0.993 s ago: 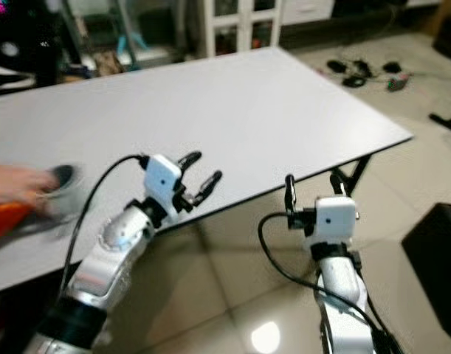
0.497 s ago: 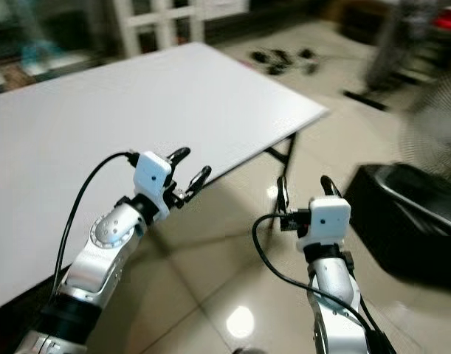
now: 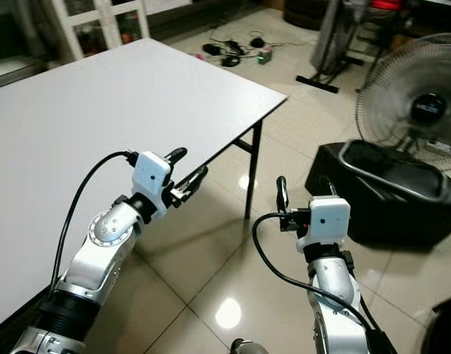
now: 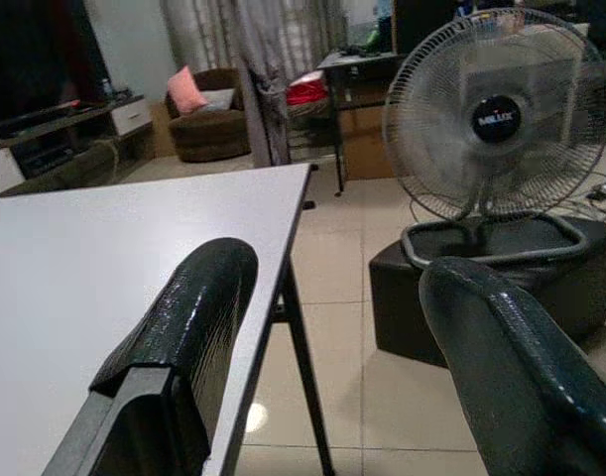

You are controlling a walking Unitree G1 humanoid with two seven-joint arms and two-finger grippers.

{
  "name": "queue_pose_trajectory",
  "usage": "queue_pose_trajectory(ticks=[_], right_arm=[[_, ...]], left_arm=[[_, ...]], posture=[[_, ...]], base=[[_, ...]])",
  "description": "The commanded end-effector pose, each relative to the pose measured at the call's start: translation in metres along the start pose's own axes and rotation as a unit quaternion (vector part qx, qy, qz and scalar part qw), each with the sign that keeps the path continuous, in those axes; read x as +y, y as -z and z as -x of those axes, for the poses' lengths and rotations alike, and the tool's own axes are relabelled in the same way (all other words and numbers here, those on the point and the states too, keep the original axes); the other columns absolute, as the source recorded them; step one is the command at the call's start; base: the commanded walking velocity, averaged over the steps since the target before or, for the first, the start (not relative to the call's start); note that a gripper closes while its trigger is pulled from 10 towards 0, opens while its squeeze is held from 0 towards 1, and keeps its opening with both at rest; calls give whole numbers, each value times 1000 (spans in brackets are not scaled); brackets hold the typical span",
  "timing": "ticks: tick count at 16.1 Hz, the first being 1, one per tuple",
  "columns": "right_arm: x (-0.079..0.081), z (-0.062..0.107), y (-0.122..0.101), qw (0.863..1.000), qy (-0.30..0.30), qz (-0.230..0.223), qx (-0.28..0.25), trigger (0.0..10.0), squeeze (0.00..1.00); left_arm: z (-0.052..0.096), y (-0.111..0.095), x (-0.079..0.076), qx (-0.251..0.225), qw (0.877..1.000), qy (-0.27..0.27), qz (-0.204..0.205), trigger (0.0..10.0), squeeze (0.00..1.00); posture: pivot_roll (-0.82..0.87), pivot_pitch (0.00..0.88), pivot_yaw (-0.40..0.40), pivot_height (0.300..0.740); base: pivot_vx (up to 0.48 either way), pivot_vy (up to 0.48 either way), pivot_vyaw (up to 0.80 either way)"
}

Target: Setting the table

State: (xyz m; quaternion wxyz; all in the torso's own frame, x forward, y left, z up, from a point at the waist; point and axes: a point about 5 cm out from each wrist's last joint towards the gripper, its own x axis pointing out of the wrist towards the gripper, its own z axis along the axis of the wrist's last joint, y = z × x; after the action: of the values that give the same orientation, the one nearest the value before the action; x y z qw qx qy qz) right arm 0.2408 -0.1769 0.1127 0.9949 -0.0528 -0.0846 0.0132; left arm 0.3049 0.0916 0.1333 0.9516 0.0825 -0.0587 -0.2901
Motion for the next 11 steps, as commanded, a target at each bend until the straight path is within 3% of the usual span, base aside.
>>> queue_pose_trajectory(ticks=[1,8,11], right_arm=[[-1,-3,-2,1000,1,-9,-2,10000,0],[-3,-16,-4,1000,7,-18,-6,10000,0],[-9,-23,1,998,35,40,19,10000,0]], left_arm=[[0,-1,2,-1,1000,-3,-9,10000,0],[-2,-2,6,0,1000,-30,-6,10000,0],[0,8,7,36,997,-66,10,10000,0]], posture=[[-66,0,16,740],[-54,0,-2,740],[-39,0,-12,740]], base=[[0,0,-619],[0,0,-619],[0,0,-185]])
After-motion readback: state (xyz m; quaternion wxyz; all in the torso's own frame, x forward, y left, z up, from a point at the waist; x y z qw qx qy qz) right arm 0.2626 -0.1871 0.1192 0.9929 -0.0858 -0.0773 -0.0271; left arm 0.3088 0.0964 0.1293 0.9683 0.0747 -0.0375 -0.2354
